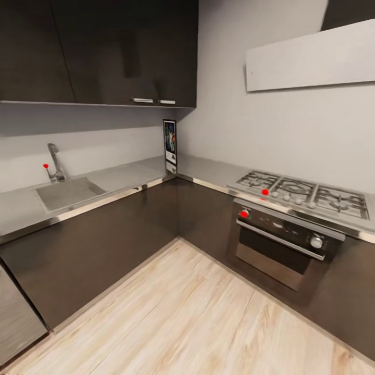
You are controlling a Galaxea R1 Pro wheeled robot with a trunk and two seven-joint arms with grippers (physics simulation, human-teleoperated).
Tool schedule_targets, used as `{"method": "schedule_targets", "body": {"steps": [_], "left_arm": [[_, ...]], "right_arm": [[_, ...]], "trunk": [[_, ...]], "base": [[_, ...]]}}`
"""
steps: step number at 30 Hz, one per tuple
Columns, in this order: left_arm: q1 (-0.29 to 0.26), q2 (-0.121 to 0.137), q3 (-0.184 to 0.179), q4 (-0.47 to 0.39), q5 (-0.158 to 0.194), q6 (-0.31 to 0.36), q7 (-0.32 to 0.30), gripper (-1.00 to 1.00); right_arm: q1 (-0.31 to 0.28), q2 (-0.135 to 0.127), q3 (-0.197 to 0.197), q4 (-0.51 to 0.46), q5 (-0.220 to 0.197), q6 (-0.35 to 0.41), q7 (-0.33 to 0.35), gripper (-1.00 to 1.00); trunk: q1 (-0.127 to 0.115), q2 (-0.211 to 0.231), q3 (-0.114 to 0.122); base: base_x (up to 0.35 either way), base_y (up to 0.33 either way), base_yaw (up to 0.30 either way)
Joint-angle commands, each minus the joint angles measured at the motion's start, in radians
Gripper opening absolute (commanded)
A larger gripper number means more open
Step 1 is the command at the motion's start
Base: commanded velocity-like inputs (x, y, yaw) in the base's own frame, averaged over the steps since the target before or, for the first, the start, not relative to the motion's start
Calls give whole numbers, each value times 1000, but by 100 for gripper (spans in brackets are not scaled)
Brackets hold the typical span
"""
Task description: Pick up the poster from the kitchen countertop and hang it on one of the wall nails in the kitchen.
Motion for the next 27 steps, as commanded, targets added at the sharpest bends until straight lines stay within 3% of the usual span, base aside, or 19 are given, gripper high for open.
{"method": "schedule_targets", "body": {"steps": [1,27], "left_arm": [[0,-1,3,-1,0,-1,1,100],[0,-1,3,-1,0,-1,1,100]], "right_arm": [[-1,0,1,1,4,-3,-4,100],[-1,2,1,1,4,-3,-5,100]], "trunk": [[1,0,-1],[1,0,-1]], "base": [[295,-193,284],[295,-191,292]]}}
